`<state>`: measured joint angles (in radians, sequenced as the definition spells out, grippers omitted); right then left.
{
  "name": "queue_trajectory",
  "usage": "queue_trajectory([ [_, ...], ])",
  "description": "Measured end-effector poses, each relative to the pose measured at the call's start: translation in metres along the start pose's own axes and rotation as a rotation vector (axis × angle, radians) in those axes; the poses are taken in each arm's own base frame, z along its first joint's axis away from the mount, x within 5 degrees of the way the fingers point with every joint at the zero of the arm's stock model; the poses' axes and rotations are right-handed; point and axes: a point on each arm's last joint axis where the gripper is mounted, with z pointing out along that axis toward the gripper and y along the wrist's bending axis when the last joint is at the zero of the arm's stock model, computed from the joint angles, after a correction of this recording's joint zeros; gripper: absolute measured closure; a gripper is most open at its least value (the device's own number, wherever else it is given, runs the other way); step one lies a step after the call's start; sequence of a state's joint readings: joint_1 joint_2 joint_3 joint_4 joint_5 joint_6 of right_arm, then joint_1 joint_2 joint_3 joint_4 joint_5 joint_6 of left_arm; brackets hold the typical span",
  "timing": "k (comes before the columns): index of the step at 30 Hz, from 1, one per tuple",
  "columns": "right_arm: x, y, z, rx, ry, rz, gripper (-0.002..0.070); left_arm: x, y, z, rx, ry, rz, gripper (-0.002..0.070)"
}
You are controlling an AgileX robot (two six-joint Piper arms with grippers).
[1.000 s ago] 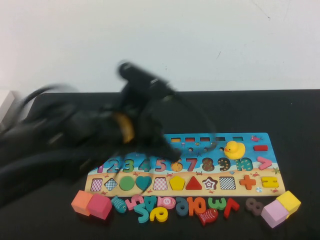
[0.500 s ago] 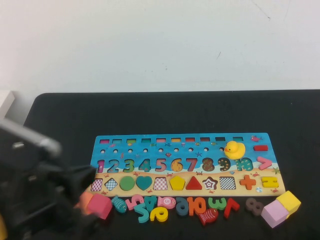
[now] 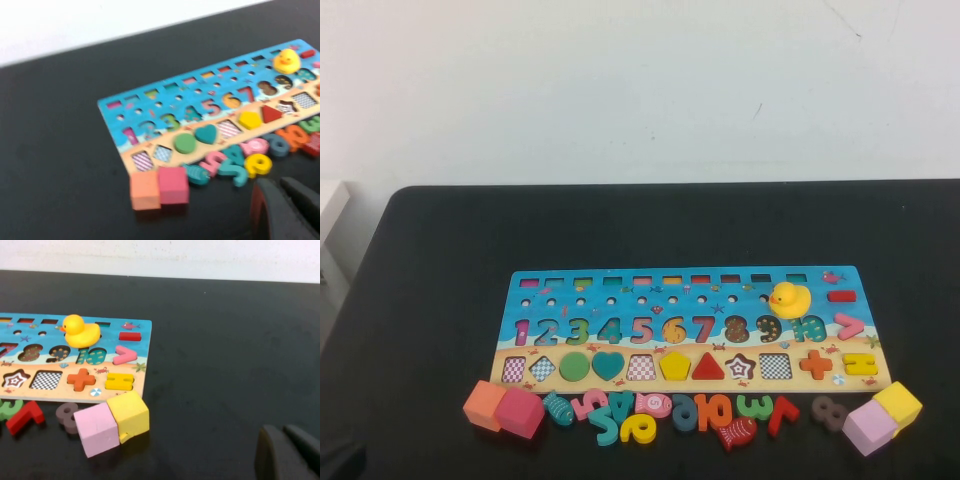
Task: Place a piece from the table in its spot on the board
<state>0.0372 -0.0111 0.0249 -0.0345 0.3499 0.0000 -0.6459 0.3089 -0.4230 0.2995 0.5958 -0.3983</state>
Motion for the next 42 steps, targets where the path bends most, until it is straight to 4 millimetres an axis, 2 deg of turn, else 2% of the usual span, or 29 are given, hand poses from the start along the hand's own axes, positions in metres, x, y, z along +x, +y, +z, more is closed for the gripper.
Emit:
queue_trajectory([
  [3,0.0,0.0,0.0,0.0,0.0,0.0,0.0657,0.026,0.005,0.004,-0.016,-0.057,0.004,0.0675],
  [8,0.0,0.0,0.0,0.0,0.0,0.0,0.0657,0.056,0.01,0.008,-0.088,-0.139,-0.087,0.0675],
  [15,0.0,0.0,0.0,0.0,0.0,0.0,0.0657,0.075,0.019,0.016,-0.283,-0.343,-0.092,0.0675],
  [18,0.0,0.0,0.0,0.0,0.0,0.0,0.0657,0.085,0.024,0.02,-0.348,-0.341,-0.109,0.0675],
  [28,0.0,0.0,0.0,0.0,0.0,0.0,0.0657,0.102,0.024,0.025,-0.353,-0.165,-0.097,0.0675],
  [42,0.0,0.0,0.0,0.0,0.0,0.0,0.0657,0.102,0.022,0.025,-0.335,-0.167,-0.121,0.0675],
])
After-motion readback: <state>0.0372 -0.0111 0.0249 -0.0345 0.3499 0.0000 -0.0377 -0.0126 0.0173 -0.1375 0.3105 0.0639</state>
